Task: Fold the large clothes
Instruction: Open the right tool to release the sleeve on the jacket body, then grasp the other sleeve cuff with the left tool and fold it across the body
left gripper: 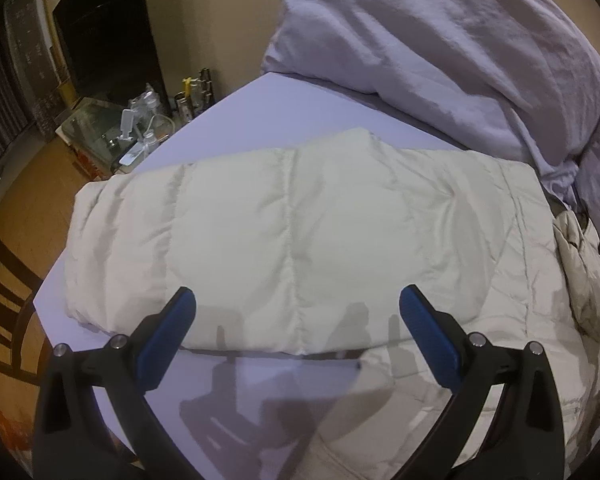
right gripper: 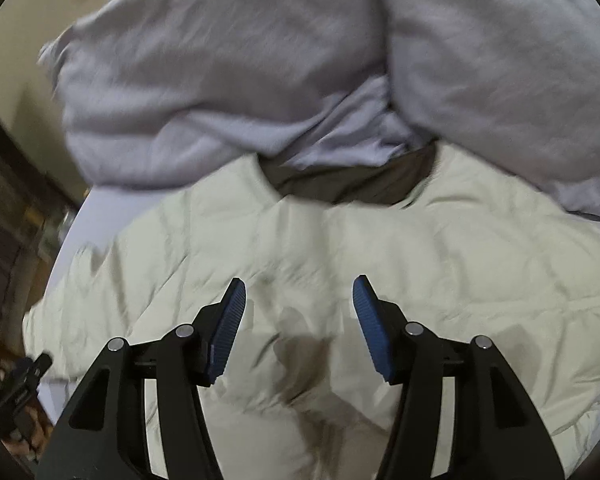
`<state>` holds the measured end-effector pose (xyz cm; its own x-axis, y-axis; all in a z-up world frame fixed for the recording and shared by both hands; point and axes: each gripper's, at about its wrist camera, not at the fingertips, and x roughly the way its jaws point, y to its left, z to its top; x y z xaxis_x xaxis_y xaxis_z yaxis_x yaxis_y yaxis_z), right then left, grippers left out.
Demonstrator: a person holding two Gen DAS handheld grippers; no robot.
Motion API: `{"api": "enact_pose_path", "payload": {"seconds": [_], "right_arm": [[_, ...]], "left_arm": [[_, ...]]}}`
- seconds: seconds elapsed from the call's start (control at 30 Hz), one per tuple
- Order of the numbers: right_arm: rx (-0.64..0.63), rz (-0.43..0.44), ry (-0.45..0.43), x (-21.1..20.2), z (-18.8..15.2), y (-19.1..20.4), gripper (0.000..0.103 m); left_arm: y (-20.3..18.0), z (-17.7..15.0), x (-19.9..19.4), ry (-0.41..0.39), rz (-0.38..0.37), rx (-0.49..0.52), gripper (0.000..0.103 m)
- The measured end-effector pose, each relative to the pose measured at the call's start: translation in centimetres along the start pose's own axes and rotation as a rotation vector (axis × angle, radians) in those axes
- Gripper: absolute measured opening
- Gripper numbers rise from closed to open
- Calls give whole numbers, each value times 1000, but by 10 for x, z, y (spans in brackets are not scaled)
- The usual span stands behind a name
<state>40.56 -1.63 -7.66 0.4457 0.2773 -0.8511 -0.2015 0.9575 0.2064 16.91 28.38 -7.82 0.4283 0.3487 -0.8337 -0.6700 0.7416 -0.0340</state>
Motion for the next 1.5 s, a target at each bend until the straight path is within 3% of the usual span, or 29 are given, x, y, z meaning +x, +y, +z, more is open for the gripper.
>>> {"api": "enact_pose_path", "payload": {"seconds": [0.17,0.27,0.4,0.57,0.73,0.87,1.07,1.27,1.43,1.5], "right_arm": [[-4,-79,36,22,-5,-8,58],[-62,-130,55,40,-16,1,68],[-155,-196,48,51,-26,14,72],[-107,-137,108,40,-16,2,73],[-86,-103,96,23,-21,-10,73],[-71,-88,86,11,-24,-19,74],[-61,-82,86,2,-28,-22,74],[-56,-80,91,-1,-36,-27,74],[-51,-75,85,-8,-41,-31,74],[-48,-75,78,-12,-41,-34,74]], "left_arm": [[14,3,1,-6,16,-24,101],[23,5,2,-9,30,-39,101],[42,9,3,-14,42,-71,101],[76,18,7,-13,70,-130,101],[121,28,18,-4,122,-176,101],[154,28,29,38,117,-241,101],[188,13,47,122,65,-344,83],[185,5,47,110,54,-350,69],[178,6,43,97,10,-374,28],[173,9,40,89,11,-371,20]]}}
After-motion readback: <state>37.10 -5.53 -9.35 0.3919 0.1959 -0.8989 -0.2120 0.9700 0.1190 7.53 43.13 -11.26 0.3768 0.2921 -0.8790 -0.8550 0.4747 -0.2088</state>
